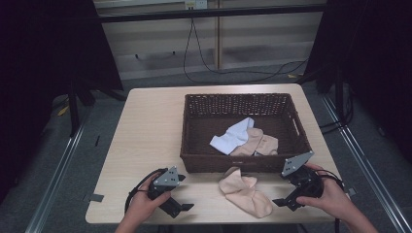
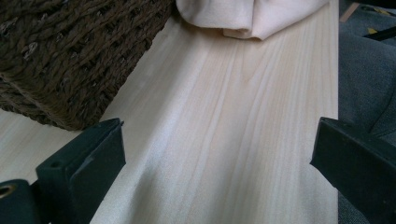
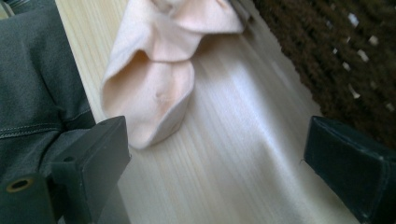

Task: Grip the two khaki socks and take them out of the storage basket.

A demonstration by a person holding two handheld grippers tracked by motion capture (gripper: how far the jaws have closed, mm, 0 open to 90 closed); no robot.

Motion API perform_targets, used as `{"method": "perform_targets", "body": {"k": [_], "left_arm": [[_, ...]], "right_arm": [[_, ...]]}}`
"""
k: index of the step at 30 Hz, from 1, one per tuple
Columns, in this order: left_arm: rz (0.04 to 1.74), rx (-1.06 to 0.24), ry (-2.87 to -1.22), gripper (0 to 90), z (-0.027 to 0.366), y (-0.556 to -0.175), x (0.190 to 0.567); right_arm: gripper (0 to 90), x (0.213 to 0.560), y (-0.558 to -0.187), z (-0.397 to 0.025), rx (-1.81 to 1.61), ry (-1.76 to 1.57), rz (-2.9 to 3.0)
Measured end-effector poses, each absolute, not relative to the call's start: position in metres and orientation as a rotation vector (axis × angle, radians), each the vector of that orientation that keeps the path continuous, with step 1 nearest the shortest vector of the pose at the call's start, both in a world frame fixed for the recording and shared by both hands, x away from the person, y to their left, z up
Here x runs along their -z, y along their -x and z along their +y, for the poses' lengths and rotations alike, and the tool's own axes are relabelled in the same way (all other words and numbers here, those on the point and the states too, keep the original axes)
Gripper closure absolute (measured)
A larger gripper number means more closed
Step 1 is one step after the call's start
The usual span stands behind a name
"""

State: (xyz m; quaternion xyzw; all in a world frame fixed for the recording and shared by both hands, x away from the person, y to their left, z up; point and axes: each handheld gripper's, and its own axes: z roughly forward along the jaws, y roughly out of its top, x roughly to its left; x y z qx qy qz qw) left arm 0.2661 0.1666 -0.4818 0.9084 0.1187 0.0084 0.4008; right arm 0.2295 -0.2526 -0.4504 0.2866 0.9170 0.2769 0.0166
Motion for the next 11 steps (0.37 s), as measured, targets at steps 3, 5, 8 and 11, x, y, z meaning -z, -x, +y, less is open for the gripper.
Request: {"method": "perform_targets", "body": {"k": [3, 5, 8, 11], "left_arm": [[0.304, -0.022, -2.297, 2.4, 0.1659, -0.2660, 0.4822], [0.304, -0.024, -2.309, 2.4, 0.1659, -0.2659, 0.4814], [0.306, -0.020, -2.304, 2.4, 0.1655, -0.2660, 0.4819], [0.303, -0.023, -2.303, 2.4, 0.1651, -0.2661, 0.4820]], "right_arm": [[6.5, 0.4531, -0.2291, -0.2518, -0.847, -0.877, 2.860], [6.7, 0.4538, -0.2283, -0.2505, -0.843, -0.876, 2.871], [6.8, 0.4541, -0.2286, -0.2496, -0.839, -0.860, 2.866], [6.9, 0.4542, -0.2282, -0.2481, -0.833, -0.868, 2.870]]}}
